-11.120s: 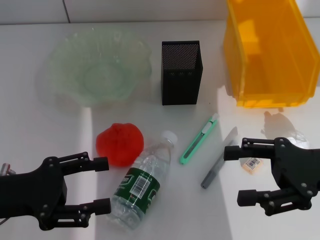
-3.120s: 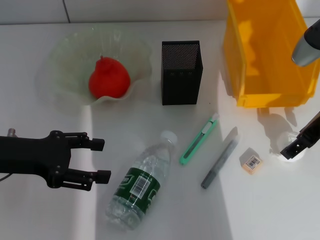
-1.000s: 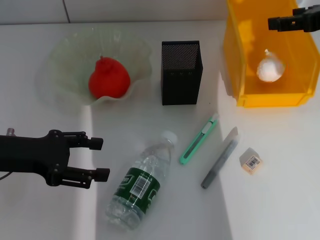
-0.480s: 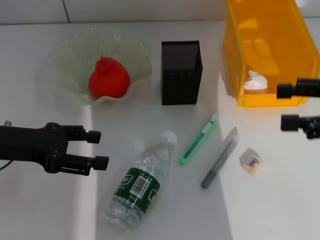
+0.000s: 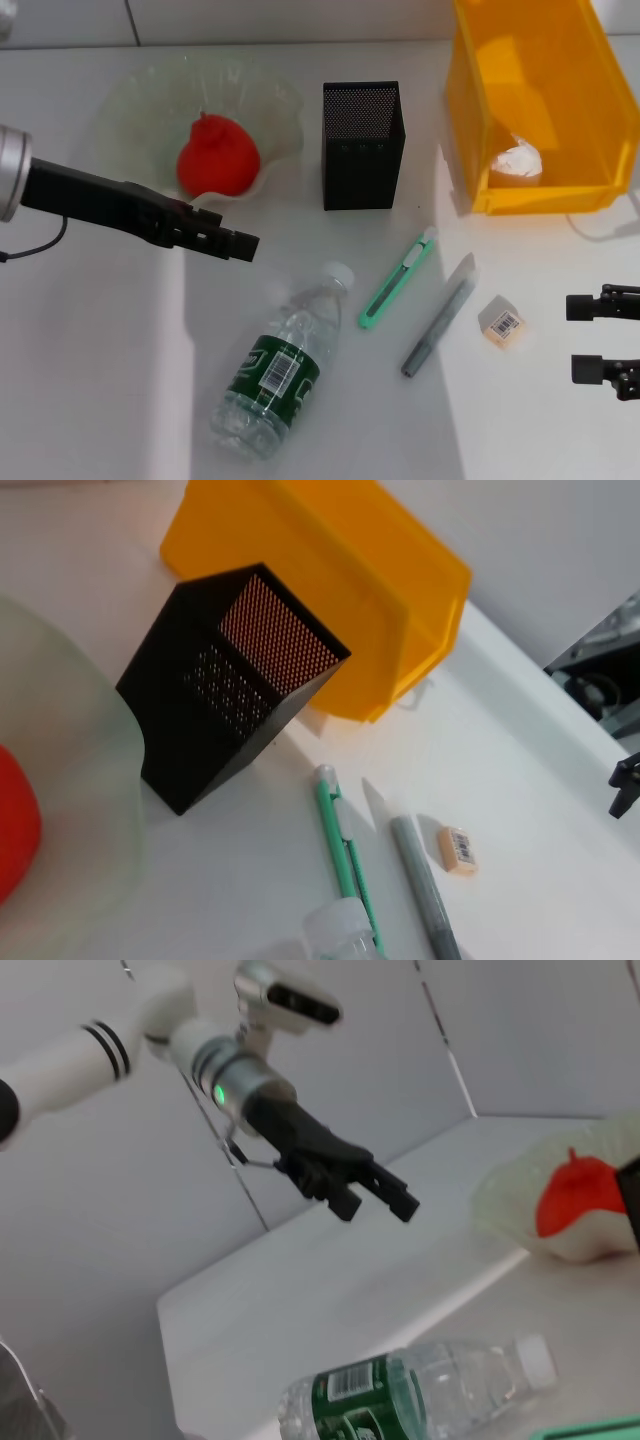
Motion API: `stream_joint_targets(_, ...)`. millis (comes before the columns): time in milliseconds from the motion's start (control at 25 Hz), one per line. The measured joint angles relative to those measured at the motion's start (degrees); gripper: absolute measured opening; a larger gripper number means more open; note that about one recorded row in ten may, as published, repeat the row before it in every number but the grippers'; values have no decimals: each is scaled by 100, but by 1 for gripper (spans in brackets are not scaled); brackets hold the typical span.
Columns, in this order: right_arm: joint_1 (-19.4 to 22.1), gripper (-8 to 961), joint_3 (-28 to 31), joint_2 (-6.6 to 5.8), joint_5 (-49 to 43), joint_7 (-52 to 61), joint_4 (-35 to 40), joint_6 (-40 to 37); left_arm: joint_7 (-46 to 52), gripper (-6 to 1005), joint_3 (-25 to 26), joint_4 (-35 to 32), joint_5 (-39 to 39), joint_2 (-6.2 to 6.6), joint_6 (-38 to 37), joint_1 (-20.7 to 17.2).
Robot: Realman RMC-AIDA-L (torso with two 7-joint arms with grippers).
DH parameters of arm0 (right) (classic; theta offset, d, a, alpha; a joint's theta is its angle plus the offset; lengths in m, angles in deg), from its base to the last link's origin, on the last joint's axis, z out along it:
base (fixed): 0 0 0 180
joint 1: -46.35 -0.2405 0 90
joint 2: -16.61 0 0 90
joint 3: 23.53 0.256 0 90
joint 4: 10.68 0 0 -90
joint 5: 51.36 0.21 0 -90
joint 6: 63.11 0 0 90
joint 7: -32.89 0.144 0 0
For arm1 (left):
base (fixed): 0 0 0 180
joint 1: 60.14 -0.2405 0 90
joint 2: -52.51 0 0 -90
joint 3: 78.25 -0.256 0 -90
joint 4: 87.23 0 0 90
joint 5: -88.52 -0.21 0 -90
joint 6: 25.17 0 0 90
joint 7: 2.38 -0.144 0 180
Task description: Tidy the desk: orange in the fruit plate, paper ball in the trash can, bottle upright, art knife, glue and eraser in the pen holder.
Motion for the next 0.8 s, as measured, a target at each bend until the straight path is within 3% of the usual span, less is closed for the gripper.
stream_joint_targets(240, 68, 808, 11, -10, -178, -219, -112, 123, 1954, 830, -1481, -441, -214, -66, 279, 692)
stream_joint_targets(320, 76, 808, 10, -10, -193, -269, -133, 137, 2138, 830, -1630, -492, -214, -72, 358, 745)
stream_joint_targets(440, 133, 808, 9, -2, -206, -412, -162, 159, 2994, 829, -2644, -606, -299, -78, 889, 1024)
stream_joint_targets(600, 150, 808, 16, 14, -208, -544, -175, 173, 3331, 828, -3229, -457, -445, -98, 1198, 1238)
stream_joint_targets(640, 151, 808, 30, 19, -208, -569, -179, 179, 3515, 828, -3600, -388, -514, -101, 1417, 1311)
stream_joint_targets(800, 152, 808, 67, 59, -211, -610, -191, 192, 3655, 827, -3846, -310, -578, -102, 1797, 1330)
